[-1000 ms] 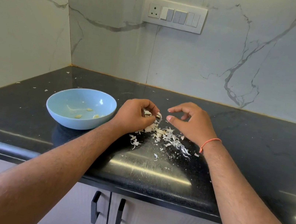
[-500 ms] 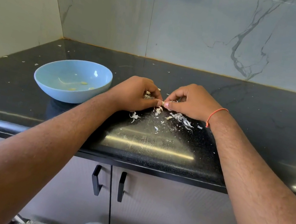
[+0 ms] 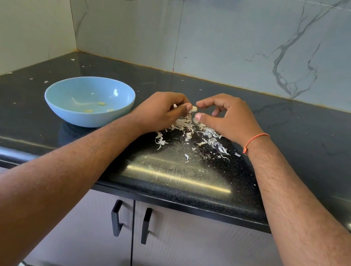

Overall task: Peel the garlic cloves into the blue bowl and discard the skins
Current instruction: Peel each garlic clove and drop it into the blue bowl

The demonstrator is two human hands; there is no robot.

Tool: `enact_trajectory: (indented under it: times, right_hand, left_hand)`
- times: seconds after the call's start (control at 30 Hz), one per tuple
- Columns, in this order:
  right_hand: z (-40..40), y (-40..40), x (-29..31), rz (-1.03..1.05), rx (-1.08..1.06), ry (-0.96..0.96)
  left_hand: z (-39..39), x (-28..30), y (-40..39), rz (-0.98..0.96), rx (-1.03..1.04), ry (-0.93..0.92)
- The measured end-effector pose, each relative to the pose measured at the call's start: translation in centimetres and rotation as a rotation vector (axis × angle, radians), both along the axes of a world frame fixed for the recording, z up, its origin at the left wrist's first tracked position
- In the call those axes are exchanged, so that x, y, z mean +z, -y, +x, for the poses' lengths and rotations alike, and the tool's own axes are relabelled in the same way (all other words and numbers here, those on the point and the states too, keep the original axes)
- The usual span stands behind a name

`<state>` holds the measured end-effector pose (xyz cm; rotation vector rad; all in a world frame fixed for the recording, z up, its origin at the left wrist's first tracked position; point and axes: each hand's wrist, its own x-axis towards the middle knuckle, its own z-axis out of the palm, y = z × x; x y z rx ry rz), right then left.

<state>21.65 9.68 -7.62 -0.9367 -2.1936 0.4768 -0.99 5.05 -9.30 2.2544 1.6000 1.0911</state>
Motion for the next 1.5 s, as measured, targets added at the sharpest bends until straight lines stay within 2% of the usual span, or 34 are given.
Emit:
enact_trajectory:
  times: [0.27, 0.4, 0.8, 1.13, 1.5]
  right_hand:
    - [-0.9, 0.1, -0.4, -0.116, 0.007, -0.209]
    - [-1.1, 0.0, -0.5, -0.168, 0.039, -0.264]
    - [-1.3, 0.3, -0.3, -0.268, 0.021, -0.463]
    - [-1.6, 0.4, -0.6, -0.098, -0.025, -0.317]
    - [-1.6, 0.8, -0.1, -0.08, -0.042, -0.348]
  left_hand:
    - [0.2, 0.2, 0.2, 0.017, -0.031, 0.06]
    - [0.4, 0.5, 0.4, 0.043, -0.039, 0.128]
    - [0.6, 0.6, 0.4, 0.062, -0.04, 0.17]
    - [0.7, 0.7, 0.7, 0.194, 0.021, 0.139]
    - [0.7, 0.6, 0.5, 0.255, 0.003, 0.224]
